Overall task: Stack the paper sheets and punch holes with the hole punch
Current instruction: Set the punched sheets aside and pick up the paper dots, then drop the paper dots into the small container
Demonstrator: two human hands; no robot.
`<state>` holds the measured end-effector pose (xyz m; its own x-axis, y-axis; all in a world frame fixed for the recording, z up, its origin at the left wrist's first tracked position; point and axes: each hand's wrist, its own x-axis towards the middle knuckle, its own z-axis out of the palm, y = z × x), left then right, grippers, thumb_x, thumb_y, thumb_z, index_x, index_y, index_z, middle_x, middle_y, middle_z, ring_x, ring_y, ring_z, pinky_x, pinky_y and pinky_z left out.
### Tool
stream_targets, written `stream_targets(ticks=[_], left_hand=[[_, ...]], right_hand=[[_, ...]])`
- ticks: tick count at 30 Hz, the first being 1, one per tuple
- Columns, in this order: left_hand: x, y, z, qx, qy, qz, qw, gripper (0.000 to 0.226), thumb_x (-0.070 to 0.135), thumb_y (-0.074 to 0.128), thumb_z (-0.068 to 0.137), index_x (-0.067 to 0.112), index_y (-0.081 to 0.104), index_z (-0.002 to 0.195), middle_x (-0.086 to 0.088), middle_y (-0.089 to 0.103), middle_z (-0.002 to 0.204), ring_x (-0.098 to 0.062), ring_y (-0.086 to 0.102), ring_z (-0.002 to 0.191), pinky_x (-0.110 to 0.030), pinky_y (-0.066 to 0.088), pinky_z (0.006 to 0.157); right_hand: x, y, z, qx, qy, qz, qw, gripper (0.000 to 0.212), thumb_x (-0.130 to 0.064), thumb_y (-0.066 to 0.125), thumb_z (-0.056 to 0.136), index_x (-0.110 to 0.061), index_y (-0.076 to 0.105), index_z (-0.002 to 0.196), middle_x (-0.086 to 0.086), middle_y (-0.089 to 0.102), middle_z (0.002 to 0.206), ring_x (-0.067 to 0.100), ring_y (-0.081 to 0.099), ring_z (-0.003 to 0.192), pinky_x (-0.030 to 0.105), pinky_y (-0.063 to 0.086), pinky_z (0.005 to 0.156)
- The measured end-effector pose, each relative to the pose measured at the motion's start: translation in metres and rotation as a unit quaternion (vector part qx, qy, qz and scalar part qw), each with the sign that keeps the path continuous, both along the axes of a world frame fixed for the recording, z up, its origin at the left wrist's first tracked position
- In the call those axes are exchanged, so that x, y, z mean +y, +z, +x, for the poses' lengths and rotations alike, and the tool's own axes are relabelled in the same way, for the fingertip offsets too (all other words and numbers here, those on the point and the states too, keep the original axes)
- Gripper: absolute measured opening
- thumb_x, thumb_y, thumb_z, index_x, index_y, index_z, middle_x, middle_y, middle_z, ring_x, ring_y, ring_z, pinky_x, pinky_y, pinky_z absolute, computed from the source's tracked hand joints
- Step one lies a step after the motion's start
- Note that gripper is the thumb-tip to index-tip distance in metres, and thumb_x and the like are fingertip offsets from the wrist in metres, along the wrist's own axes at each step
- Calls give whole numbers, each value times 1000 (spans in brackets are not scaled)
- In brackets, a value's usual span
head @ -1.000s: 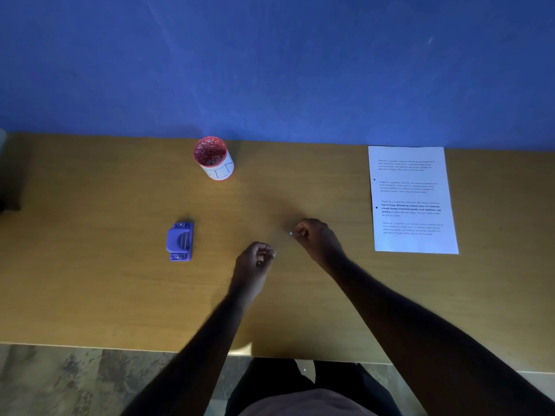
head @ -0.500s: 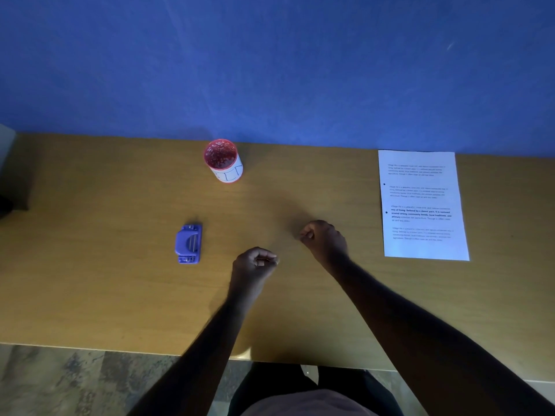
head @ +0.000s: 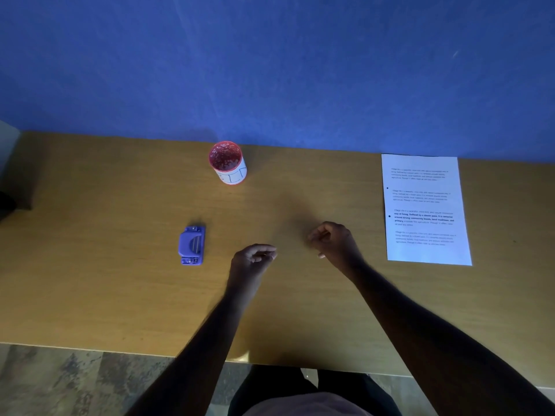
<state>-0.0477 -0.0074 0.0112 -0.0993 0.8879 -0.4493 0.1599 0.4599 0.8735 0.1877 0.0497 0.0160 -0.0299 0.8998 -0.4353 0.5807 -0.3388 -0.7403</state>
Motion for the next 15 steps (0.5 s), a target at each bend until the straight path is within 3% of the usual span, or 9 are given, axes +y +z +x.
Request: stream_targets(ticks=[7,11,15], left_hand=[[29,10,-13,-21,56,25,998,10,7,76,92,14,79,97,0,81,91,-13,73,84,-27,59,73],[63,19,-28,-4,75,56,996,19,1,77,88,20,79,90,4,80,83,-5,72,75,-26,56,72],[103,36,-46,9,81,95,992,17,-2,76,88,15,78,92,-3,77,86,-1,68,71,-21,53,71]], right_hand=[[25,20,-6,56,-32,44,997,11,-7,78,85,-8,68,86,9,72,79,7,65,58,25,58,50],[56,37,-28,112,-16,76,991,14,-6,78,86,-15,67,88,7,73,82,8,62,65,32,59,49],[88,56,-57,134,22,102,986,14,-11,76,88,-14,69,100,1,74,89,5,62,73,34,60,48]])
